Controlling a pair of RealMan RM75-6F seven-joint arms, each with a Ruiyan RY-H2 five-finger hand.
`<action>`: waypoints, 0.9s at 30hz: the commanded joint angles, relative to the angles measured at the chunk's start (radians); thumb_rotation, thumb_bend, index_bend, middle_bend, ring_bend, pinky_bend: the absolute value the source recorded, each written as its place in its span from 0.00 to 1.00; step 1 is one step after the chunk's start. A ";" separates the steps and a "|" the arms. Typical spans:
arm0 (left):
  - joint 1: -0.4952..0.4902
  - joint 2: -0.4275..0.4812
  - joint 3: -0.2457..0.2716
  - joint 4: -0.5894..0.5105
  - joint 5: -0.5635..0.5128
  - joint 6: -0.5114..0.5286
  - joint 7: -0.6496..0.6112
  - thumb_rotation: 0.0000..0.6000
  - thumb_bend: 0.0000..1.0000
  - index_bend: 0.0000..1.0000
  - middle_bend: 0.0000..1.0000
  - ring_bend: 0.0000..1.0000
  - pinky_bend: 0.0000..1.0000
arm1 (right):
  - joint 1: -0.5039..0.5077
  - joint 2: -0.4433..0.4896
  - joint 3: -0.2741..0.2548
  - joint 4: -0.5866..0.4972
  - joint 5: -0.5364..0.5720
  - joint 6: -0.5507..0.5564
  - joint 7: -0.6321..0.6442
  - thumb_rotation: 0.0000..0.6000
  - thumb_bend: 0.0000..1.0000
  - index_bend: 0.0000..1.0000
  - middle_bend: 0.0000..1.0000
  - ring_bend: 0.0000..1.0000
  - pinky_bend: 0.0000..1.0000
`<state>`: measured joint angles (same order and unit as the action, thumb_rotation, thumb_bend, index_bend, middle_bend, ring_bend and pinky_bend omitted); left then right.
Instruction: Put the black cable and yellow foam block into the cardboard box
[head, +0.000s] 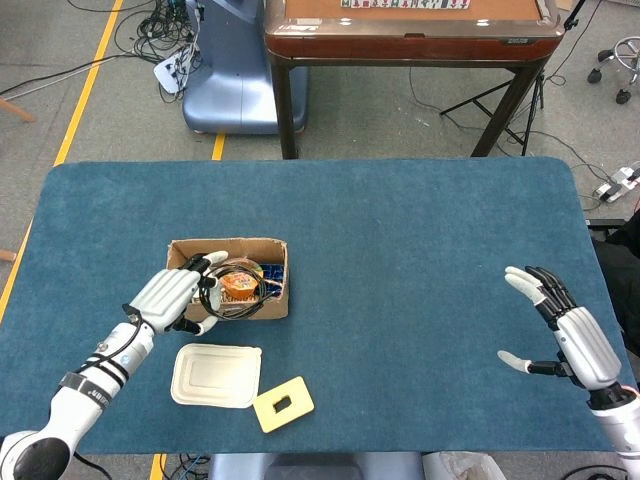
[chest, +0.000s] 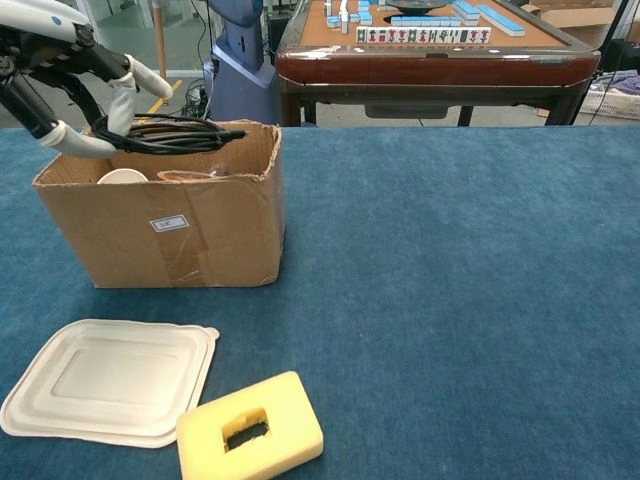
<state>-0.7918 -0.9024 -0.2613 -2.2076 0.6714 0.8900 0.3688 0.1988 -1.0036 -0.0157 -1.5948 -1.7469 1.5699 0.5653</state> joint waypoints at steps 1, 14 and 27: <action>-0.043 -0.021 0.007 0.031 -0.046 -0.009 0.010 1.00 0.74 0.60 0.03 0.00 0.25 | -0.002 0.001 0.002 0.000 0.003 0.002 0.001 1.00 0.00 0.12 0.11 0.00 0.00; -0.035 -0.010 0.038 0.052 0.045 -0.015 -0.067 1.00 0.41 0.41 0.00 0.00 0.25 | -0.012 0.005 0.013 0.005 0.018 0.021 0.024 1.00 0.00 0.12 0.11 0.00 0.00; 0.060 -0.014 0.073 0.005 0.209 0.205 -0.033 1.00 0.24 0.36 0.00 0.05 0.31 | -0.012 0.003 0.018 0.005 0.023 0.017 0.024 1.00 0.00 0.12 0.12 0.00 0.00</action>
<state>-0.7532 -0.9135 -0.2064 -2.1882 0.8527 1.0476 0.2914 0.1870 -1.0008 0.0021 -1.5894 -1.7242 1.5863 0.5890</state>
